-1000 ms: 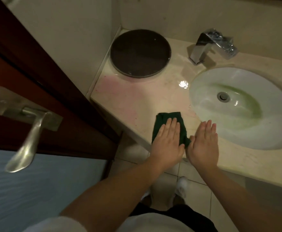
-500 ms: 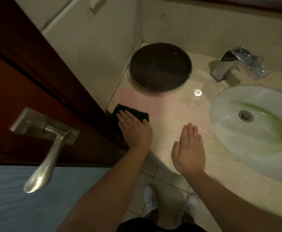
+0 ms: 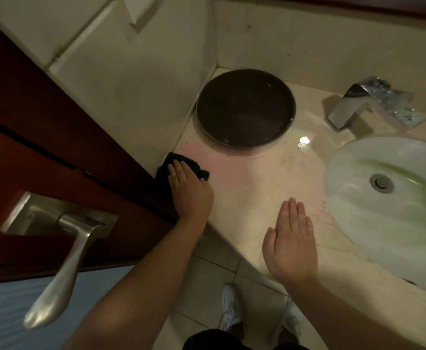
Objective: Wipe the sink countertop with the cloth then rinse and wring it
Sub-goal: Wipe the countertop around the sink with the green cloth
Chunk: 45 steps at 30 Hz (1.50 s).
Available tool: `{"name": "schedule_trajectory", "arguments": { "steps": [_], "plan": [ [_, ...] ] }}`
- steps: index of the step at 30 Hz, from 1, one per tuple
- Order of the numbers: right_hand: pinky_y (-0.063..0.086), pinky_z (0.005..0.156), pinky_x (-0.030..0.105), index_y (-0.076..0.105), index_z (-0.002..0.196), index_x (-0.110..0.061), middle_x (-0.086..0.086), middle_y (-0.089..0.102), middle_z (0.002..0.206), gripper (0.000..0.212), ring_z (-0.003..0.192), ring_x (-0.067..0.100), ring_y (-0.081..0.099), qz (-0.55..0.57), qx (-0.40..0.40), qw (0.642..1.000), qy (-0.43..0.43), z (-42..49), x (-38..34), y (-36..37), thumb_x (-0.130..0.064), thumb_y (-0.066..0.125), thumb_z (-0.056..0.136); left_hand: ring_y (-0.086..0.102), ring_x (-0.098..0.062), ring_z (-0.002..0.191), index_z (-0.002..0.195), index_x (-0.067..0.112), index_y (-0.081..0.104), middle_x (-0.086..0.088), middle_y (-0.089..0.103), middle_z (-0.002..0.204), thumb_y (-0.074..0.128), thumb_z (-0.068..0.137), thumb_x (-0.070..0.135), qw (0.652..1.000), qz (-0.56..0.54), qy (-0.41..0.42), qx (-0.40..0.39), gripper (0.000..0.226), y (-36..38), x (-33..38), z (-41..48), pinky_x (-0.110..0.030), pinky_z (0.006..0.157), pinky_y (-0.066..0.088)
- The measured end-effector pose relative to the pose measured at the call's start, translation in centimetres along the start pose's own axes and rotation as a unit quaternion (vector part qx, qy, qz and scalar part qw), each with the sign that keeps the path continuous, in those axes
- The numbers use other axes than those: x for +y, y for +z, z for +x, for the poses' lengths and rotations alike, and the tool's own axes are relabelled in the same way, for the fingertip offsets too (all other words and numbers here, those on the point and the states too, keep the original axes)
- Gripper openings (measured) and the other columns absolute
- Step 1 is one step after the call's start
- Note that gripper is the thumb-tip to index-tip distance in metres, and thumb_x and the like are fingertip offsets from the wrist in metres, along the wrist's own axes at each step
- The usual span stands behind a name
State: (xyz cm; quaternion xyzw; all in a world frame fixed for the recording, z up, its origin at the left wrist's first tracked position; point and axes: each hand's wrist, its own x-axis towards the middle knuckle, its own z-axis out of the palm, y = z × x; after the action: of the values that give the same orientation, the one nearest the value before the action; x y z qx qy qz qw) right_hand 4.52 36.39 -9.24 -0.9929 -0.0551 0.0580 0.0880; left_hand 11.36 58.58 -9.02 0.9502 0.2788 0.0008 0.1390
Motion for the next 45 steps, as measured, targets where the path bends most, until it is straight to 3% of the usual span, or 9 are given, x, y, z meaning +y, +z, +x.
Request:
{"name": "schedule_trajectory", "arguments": {
  "steps": [3,9,18,26,29,33,36,40,45],
  "plan": [
    [0.012,0.122,0.042,0.017,0.153,-0.003,0.013,0.015,0.162,0.067,0.150,0.025,0.007,0.007,0.002,1.000,0.003,0.1,0.0,0.0,-0.035,0.024,0.094,0.013,-0.026,0.148,0.153,0.007,0.013,-0.013,0.013,0.161,0.039,0.098,0.008,0.993,-0.113,-0.031,0.020,0.061,-1.0,0.6,0.9,-0.039,0.120,0.020],
    [0.011,0.122,0.042,0.016,0.153,-0.004,0.012,0.014,0.162,0.067,0.150,0.024,0.006,0.008,0.002,1.000,0.004,0.0,0.1,0.0,-0.035,0.024,0.094,0.043,-0.025,0.134,0.150,0.014,0.027,-0.011,0.036,0.152,0.035,0.102,0.013,0.952,-0.278,-0.094,0.082,0.049,-1.9,3.3,4.5,-0.035,0.106,0.040],
    [0.014,0.121,0.043,0.019,0.152,-0.003,0.013,0.017,0.161,0.068,0.150,0.024,0.008,0.022,0.014,1.000,0.004,-0.1,0.2,0.4,-0.035,0.026,0.093,0.009,-0.028,0.148,0.148,0.002,0.030,-0.013,0.021,0.159,0.040,0.092,0.017,0.989,-0.099,0.108,-0.007,0.058,0.2,4.5,6.3,-0.040,0.122,0.008],
    [0.023,0.118,0.044,0.029,0.151,-0.006,0.009,0.027,0.158,0.063,0.147,0.023,0.022,0.129,0.058,0.990,-0.005,0.5,-1.0,-1.8,-0.036,0.031,0.095,0.016,-0.026,0.147,0.138,0.006,0.044,-0.010,0.035,0.152,0.046,0.079,0.018,0.984,-0.070,0.162,0.005,0.060,0.5,4.5,4.8,-0.042,0.121,0.013],
    [0.046,0.094,0.037,0.048,0.135,-0.017,0.003,0.064,0.123,0.047,0.109,0.021,0.060,0.264,0.138,0.951,0.080,7.6,-1.6,-5.4,-0.038,0.042,0.093,0.015,-0.026,0.147,0.137,0.005,0.043,-0.011,0.035,0.152,0.045,0.078,0.019,0.985,-0.074,0.155,0.002,0.061,0.4,4.6,4.9,-0.045,0.120,0.017],
    [0.060,0.070,0.042,0.046,0.118,-0.013,0.012,0.070,0.096,0.047,0.071,0.028,0.071,0.378,-0.006,0.894,0.240,19.9,-0.9,-7.3,-0.048,0.048,0.087,0.014,-0.025,0.147,0.140,0.009,0.040,-0.009,0.035,0.152,0.043,0.076,0.021,0.983,-0.090,0.162,-0.004,0.065,0.4,4.5,4.9,-0.046,0.120,0.018],
    [0.052,0.038,0.028,0.052,0.110,0.008,0.025,0.069,0.077,0.029,0.039,0.024,0.064,0.454,-0.111,0.844,0.264,23.9,-1.7,-7.6,-0.017,0.049,0.096,0.013,-0.025,0.148,0.141,0.009,0.039,-0.009,0.034,0.152,0.047,0.077,0.024,0.984,-0.081,0.161,-0.006,0.066,0.5,4.6,5.1,-0.044,0.120,0.018],
    [0.045,0.030,0.023,0.052,0.116,0.012,0.020,0.062,0.048,0.028,0.031,0.021,0.059,0.469,-0.159,0.816,0.297,25.2,-2.0,-7.9,0.002,0.036,0.095,0.011,-0.026,0.148,0.141,0.007,0.035,-0.011,0.030,0.153,0.051,0.077,0.036,0.983,-0.059,0.170,-0.029,0.073,0.6,5.3,3.8,-0.042,0.120,0.017],
    [0.047,0.033,0.020,0.051,0.121,0.006,0.020,0.065,0.076,0.029,0.035,0.015,0.061,0.480,-0.184,0.812,0.277,25.6,-2.1,-8.3,-0.007,0.035,0.101,0.045,-0.030,0.118,0.116,0.009,0.051,-0.011,0.053,0.119,0.055,0.071,0.045,0.969,-0.016,0.238,-0.056,0.057,1.0,10.1,1.5,-0.040,0.111,0.032]
  ]
}}
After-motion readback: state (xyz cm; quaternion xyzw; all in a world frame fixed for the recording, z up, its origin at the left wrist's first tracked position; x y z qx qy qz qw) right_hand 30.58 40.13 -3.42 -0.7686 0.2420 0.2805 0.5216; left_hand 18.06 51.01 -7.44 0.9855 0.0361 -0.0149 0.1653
